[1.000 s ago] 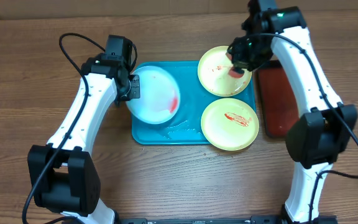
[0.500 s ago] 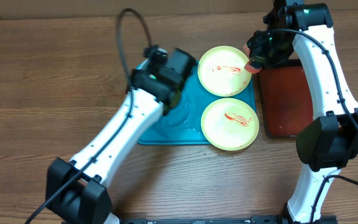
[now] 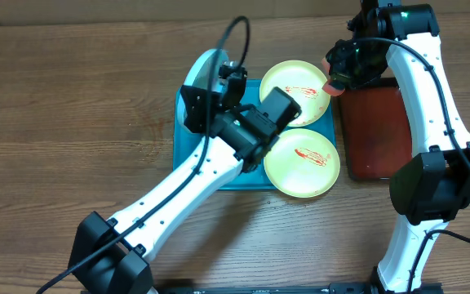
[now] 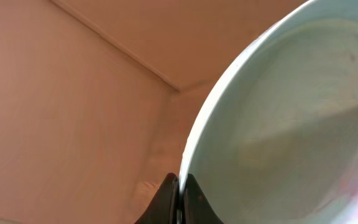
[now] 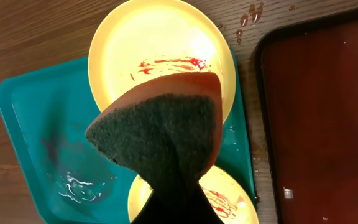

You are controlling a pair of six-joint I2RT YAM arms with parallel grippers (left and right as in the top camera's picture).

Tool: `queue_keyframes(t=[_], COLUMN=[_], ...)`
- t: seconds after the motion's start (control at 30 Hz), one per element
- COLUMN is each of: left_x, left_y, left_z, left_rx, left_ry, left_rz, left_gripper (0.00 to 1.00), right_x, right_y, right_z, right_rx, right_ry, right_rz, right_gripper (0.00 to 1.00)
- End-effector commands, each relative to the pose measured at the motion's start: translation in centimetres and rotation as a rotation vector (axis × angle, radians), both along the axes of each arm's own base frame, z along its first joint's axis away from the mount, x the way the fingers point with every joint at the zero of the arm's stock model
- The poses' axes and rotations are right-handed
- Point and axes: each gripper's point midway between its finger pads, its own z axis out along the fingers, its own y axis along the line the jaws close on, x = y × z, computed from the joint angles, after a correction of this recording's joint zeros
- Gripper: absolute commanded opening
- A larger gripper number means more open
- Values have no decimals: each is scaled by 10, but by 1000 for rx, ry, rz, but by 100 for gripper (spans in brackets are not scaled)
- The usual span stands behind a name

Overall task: Clean dirty plates on tray and stack at the side
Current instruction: 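Lift white plate with left gripper and place it left of tray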

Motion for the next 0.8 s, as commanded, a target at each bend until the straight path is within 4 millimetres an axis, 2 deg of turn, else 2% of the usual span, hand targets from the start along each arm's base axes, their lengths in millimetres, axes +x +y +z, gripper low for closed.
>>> queue_keyframes(t=[0.0, 0.2, 0.3, 0.6, 0.77], left_x=[-8, -9, -7, 5, 6], left_y=[0, -2, -3, -15, -2], left_z=[35, 35, 28, -53, -93], left_rx=[22, 20, -9, -363, -616], left_ry=[-151, -151, -122, 231, 425], left_rz=[29, 22, 12, -87, -64], left_gripper=[4, 4, 4, 4, 4], right_x=[0, -1, -1, -3, -3], right_y=[-4, -4, -4, -4, -4], right_z=[18, 18, 18, 17, 17], right_rx=[2, 2, 2, 1, 0], right_ry=[-48, -45, -45, -37, -34], right_rz=[0, 0, 0, 0, 3], right_gripper=[4, 4, 4, 4, 4])
